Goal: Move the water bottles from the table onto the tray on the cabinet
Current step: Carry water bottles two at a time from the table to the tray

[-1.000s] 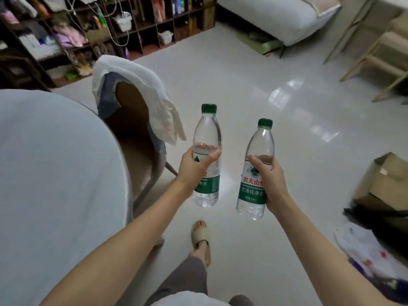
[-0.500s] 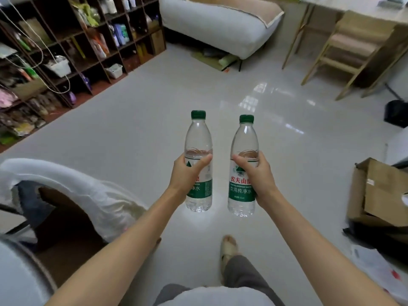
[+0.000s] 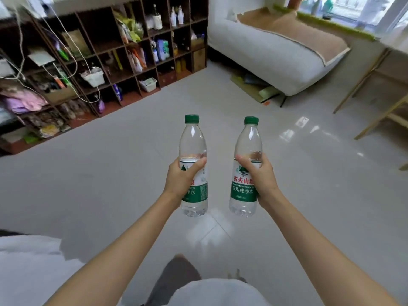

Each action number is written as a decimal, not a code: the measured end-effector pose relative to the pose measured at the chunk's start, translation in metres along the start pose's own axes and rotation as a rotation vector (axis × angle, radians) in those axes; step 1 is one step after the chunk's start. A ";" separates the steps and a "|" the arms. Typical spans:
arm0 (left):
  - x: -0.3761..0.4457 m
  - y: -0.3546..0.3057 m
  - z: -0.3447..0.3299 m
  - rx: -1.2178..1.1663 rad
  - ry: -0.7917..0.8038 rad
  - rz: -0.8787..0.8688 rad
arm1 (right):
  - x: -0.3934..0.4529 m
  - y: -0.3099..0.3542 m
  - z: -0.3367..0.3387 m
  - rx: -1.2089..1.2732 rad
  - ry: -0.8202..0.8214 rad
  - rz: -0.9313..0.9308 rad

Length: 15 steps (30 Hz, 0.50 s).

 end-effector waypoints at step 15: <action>0.386 -0.203 0.045 0.018 -0.085 -0.054 | 0.398 0.083 -0.196 -0.068 0.157 -0.025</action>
Point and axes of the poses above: each hand's wrist, its own x-axis towards the middle knuckle, its own z-axis out of the back of the hand, y = z × x, the point moved 8 cm from there along x, towards the middle knuckle, and after that the axes turned 8 degrees about z, right-handed, at the moved point
